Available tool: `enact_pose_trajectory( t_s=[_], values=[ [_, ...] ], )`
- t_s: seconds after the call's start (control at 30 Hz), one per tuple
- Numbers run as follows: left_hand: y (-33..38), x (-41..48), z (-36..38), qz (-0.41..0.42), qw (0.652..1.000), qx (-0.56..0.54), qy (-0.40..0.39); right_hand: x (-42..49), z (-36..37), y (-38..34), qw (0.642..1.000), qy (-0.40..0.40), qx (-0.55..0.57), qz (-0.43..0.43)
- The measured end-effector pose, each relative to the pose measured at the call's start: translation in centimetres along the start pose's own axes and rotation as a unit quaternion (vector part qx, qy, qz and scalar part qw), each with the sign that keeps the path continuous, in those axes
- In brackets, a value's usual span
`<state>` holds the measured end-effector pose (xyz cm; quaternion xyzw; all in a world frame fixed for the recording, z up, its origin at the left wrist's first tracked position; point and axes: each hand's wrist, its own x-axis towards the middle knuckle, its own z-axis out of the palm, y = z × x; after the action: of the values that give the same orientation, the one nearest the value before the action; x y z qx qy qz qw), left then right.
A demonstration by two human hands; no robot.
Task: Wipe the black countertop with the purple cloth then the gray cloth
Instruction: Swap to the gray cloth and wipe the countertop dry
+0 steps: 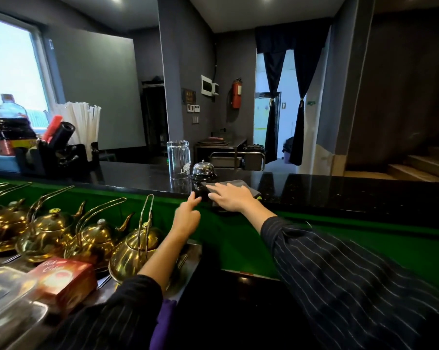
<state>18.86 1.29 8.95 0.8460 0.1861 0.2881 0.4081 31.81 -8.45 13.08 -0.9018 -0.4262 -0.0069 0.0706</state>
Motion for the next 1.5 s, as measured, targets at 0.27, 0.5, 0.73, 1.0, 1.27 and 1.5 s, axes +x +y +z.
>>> enact_pose_trajectory(
  t_s=[0.27, 0.5, 0.73, 1.0, 1.27, 1.5],
  values=[
    [4.1, -2.9, 2.4, -0.229, 0.892, -0.387, -0.040, -7.2, 2.0, -0.5, 0.976, 0.209, 0.053, -0.041],
    [6.5, -7.0, 1.6, -0.218, 0.927, -0.303, -0.028, -13.3, 2.9, 1.8, 0.970, 0.153, 0.145, -0.119],
    [7.2, -10.4, -3.0, -0.153, 0.947, -0.262, -0.103, -15.0, 0.3, 2.1, 0.962, 0.062, 0.252, -0.087],
    [6.1, -7.2, -8.4, -0.130, 0.973, -0.182, -0.059, -11.4, -3.1, -2.0, 0.955, 0.066, 0.272, -0.100],
    [2.2, 2.8, -10.9, -0.076, 0.991, -0.104, 0.031, -2.0, -4.6, -4.2, 0.935, 0.204, 0.290, -0.027],
    [-0.5, 10.0, -9.5, 0.006, 0.997, 0.023, 0.071, 4.8, -1.7, -3.7, 0.932, 0.276, 0.233, 0.012]
  ],
)
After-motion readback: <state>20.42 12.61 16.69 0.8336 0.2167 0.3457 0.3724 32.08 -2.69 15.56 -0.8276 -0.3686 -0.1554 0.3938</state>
